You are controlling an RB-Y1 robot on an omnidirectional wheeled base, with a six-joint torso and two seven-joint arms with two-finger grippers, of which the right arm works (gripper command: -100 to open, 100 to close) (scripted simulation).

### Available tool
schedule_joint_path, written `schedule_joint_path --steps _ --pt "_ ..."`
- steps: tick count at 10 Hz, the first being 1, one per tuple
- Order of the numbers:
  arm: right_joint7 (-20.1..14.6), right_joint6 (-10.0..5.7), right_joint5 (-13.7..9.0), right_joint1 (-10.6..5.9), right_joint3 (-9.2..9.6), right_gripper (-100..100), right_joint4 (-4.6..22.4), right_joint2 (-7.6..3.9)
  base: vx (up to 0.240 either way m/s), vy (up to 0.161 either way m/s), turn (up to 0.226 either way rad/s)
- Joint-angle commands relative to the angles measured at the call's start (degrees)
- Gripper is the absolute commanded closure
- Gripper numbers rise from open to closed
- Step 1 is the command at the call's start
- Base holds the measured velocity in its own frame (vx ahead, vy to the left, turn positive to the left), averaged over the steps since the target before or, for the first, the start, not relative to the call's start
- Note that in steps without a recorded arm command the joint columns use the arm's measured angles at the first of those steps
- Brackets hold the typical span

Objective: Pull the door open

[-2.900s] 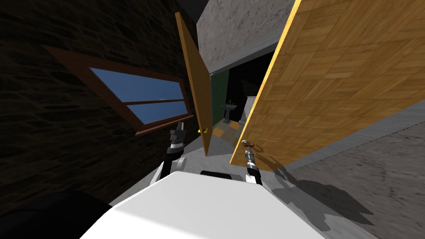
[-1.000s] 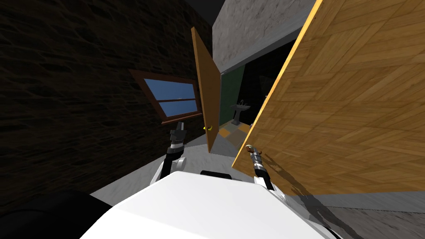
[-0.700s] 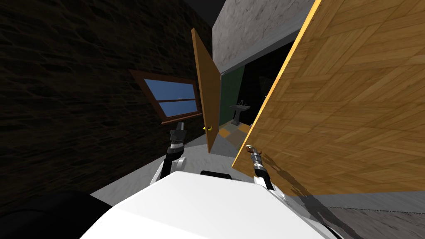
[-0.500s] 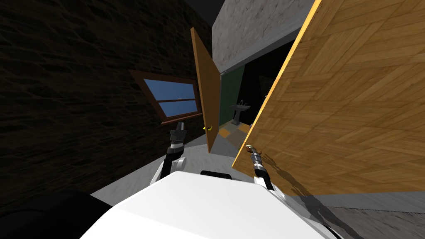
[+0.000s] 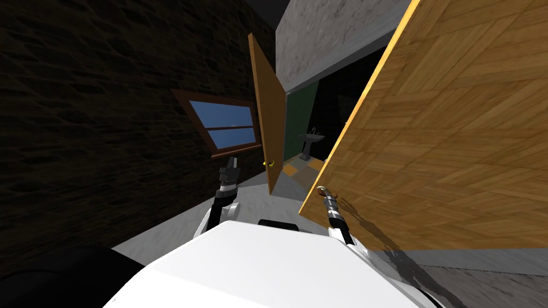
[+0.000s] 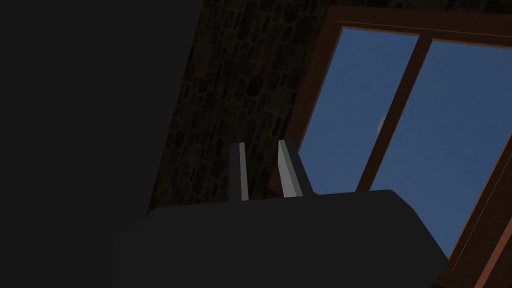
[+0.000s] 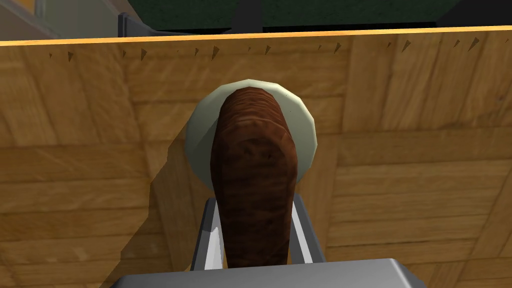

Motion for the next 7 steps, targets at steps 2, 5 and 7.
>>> schedule_joint_path --steps 2,5,7 --pt "-1.7 -0.68 1.1 0.41 1.54 100 0.4 -0.54 -0.206 -0.029 0.083" --pt "-3.7 -1.62 2.4 0.57 3.22 100 0.8 -1.54 -0.227 -0.027 0.098" --pt "-5.0 -2.23 3.2 0.67 4.31 100 1.0 -2.19 -0.215 -0.053 0.091"
